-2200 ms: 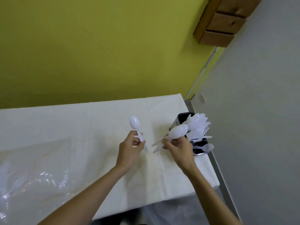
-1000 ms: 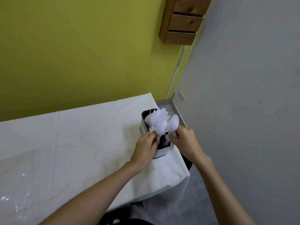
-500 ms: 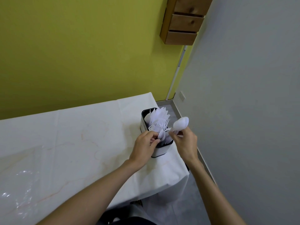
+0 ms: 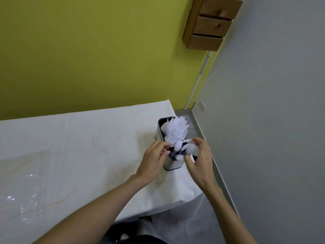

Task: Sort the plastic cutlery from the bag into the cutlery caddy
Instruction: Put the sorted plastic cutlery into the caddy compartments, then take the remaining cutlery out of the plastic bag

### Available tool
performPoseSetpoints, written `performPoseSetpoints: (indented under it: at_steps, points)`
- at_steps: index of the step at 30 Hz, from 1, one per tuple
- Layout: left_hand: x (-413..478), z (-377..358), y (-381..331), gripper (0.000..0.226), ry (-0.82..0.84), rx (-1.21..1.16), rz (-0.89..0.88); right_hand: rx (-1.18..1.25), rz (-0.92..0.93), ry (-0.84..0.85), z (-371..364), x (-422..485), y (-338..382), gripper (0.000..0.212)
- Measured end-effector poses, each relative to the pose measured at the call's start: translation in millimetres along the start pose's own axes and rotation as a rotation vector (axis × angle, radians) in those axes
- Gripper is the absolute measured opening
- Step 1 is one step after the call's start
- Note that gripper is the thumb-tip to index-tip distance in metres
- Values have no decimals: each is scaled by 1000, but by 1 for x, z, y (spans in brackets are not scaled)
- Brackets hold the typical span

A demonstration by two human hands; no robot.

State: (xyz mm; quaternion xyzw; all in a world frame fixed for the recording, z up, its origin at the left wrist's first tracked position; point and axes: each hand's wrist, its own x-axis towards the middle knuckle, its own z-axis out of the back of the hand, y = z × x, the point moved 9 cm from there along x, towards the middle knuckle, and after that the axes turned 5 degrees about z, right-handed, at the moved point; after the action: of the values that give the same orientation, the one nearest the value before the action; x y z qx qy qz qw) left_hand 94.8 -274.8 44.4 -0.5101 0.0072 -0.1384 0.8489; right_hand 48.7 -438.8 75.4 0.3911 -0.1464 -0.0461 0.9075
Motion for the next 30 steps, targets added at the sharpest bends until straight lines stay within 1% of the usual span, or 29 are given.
performPoseSetpoints:
  at_steps: [4, 7, 9, 11, 13, 15, 18, 19, 21, 23, 25, 28, 30]
  points:
    - [-7, 40, 19, 23, -111, 23, 36, -55, 160, -38, -7, 9, 38, 49]
    - [-21, 86, 46, 23, -218, 114, 97, -40, 301, -38, -33, 11, 76, 50]
    - [-36, 118, 70, 26, -272, 172, 166, -52, 365, 2, -61, 10, 97, 50]
    - [-60, 158, 106, 31, -342, 226, 293, -31, 395, 76, -98, 5, 117, 51]
    - [-94, 207, 152, 39, -433, 305, 478, -5, 421, 190, -143, -5, 139, 51]
    - [-131, 249, 195, 50, -470, 396, 697, 4, 414, 304, -182, -18, 155, 49]
    - [-188, 297, 247, 63, -426, 528, 1011, 9, 373, 426, -226, -36, 169, 46]
    - [-205, 308, 260, 65, -387, 563, 1089, 8, 355, 460, -238, -42, 172, 45]
    - [-230, 320, 285, 64, -250, 607, 1201, 1, 316, 532, -260, -54, 177, 44]
    - [-238, 320, 299, 61, -113, 635, 1209, 5, 262, 600, -277, -65, 175, 42]
    - [-232, 314, 301, 59, -52, 637, 1174, 37, 174, 649, -293, -75, 169, 38]
    - [-208, 296, 291, 58, -17, 580, 1128, 95, -57, 662, -308, -86, 148, 32]
    - [-188, 276, 278, 58, 20, 525, 1090, 136, -230, 613, -309, -90, 130, 27]
